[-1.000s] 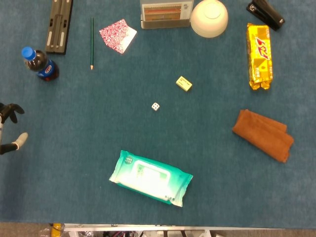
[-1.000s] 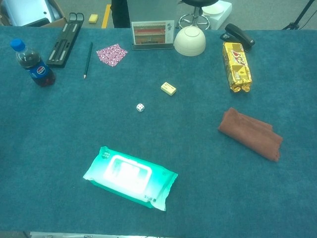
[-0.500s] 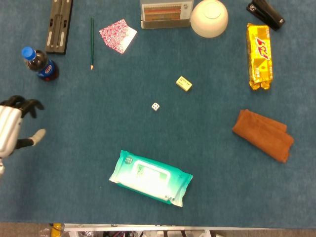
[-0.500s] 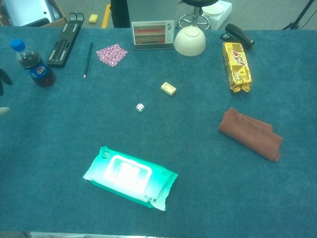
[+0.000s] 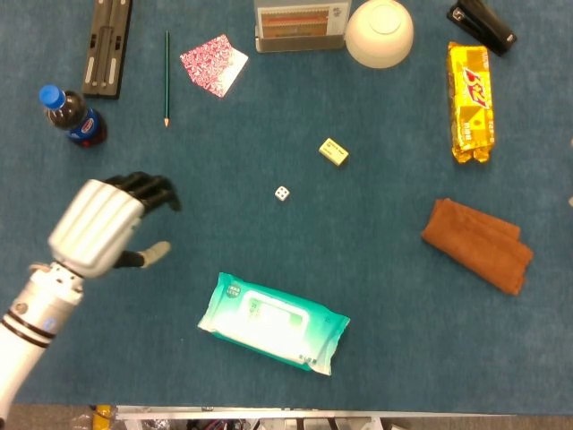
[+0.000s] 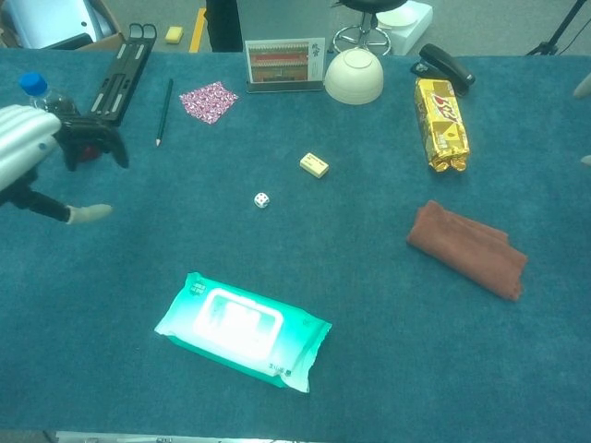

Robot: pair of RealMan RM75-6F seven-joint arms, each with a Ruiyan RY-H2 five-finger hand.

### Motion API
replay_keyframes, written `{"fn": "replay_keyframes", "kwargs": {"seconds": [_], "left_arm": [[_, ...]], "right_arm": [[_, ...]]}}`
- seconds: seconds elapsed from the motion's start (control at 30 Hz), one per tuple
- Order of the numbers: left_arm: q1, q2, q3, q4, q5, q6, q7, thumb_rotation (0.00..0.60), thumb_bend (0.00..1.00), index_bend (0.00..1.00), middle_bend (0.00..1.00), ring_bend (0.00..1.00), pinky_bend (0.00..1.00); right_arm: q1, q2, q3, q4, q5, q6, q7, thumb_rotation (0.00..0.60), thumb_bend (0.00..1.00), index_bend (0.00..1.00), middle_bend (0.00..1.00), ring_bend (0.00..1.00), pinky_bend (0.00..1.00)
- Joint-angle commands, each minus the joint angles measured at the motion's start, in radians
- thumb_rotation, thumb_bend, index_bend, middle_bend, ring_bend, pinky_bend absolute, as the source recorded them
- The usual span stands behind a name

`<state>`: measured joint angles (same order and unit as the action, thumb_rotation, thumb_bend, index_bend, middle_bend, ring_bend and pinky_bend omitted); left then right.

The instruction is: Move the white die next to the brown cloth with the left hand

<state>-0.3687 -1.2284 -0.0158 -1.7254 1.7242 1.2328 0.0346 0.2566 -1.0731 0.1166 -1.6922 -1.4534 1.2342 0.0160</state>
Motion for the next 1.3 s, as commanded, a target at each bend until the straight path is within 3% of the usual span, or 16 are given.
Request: {"fn": "replay_keyframes", "kwargs": {"seconds": [0.03, 0.27, 0.5, 0.77, 1.3], "left_arm": [[-0.028, -0.035, 0.001, 0.012, 0.028, -0.01, -0.017, 0.6, 0.19, 0.41, 0.23, 0.34, 0.55], [-0.097, -0.123, 0.002, 0.069, 0.07, -0.04, -0.091, 0.6, 0.19, 0.44, 0.16, 0.23, 0.52], [-0.157, -0.183, -0.002, 0.115, 0.064, -0.087, -0.149, 0.6, 0.19, 0.45, 0.13, 0.07, 0.27], [-0.249, -0.289, -0.02, 0.214, 0.057, -0.153, -0.175, 0.6, 0.19, 0.47, 0.09, 0.02, 0.17], [-0.383, -0.433, -0.039, 0.419, 0.048, -0.204, -0.182, 0.6, 0.26, 0.43, 0.07, 0.0, 0.16]], "right_arm": [[0.022, 0.006, 0.014, -0.007, 0.012, -0.019, -0.009, 0.6, 0.01, 0.38, 0.36, 0.28, 0.39], [0.06, 0.017, 0.035, -0.011, 0.054, -0.064, -0.005, 0.6, 0.01, 0.38, 0.36, 0.28, 0.39], [0.075, 0.027, 0.048, -0.01, 0.077, -0.07, -0.007, 0.6, 0.01, 0.38, 0.36, 0.28, 0.39], [0.076, 0.036, 0.043, -0.002, 0.099, -0.073, -0.003, 0.6, 0.01, 0.38, 0.36, 0.28, 0.39], [0.079, 0.036, 0.037, 0.013, 0.109, -0.067, 0.012, 0.6, 0.01, 0.38, 0.36, 0.28, 0.39]]}}
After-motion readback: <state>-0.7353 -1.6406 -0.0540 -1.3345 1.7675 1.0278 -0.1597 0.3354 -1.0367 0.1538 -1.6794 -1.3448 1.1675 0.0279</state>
